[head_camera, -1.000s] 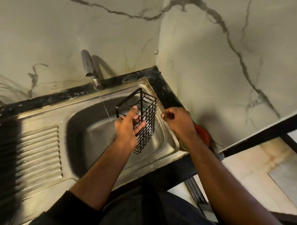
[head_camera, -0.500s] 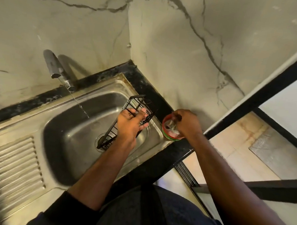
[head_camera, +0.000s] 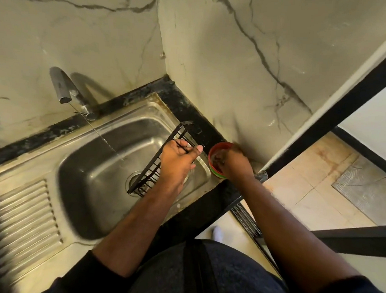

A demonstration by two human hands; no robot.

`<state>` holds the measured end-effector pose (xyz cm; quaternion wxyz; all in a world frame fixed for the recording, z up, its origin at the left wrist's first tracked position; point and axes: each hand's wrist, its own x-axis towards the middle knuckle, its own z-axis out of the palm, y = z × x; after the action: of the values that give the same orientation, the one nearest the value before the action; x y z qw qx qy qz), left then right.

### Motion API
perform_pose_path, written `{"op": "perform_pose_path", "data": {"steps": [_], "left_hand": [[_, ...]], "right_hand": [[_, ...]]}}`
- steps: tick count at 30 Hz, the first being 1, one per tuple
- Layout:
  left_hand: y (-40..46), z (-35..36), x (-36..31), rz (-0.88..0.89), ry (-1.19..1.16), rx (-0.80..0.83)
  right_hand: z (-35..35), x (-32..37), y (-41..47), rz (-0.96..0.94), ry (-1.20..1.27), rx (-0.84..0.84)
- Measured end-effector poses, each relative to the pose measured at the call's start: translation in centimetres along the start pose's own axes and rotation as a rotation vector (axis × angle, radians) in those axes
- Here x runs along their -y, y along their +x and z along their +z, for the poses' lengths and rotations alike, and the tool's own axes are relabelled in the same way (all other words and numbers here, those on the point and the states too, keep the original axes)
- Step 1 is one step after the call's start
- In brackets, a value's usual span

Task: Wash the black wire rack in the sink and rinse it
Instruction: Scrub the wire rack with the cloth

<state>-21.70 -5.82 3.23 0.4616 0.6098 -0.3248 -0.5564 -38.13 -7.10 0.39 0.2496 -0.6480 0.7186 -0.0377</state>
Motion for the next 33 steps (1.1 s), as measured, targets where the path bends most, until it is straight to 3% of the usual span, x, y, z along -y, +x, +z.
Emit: {"op": "perform_pose_path", "data": {"steps": [10,19,28,30,33], "left_hand": [[0.0,-0.3,-0.6,0.011,0.001,-0.049],[0.4,0.2,-0.6,0.012,0.015,-0.027],[0.5,-0.2,-0.4,0.029,0.017,-0.018],[0.5,-0.4,-0.4,0.021,0.017,-0.015],[0.5,-0.4,-0.6,0.019,0.021,-0.005]], "right_hand": [[-0.6,-1.0,0.7,-0.011,0.156,-0.055],[-1.0,-0.6,0.9,-0.072,-0.116,-0.037],[0.9,-0.9,0.8,-0.058,-0.186,-0.042],[1.0,-1.1,0.9,-0.050,-0.047,-0.059],[0.5,-0.4,0.5,0.020,0.450,-0.104]]}}
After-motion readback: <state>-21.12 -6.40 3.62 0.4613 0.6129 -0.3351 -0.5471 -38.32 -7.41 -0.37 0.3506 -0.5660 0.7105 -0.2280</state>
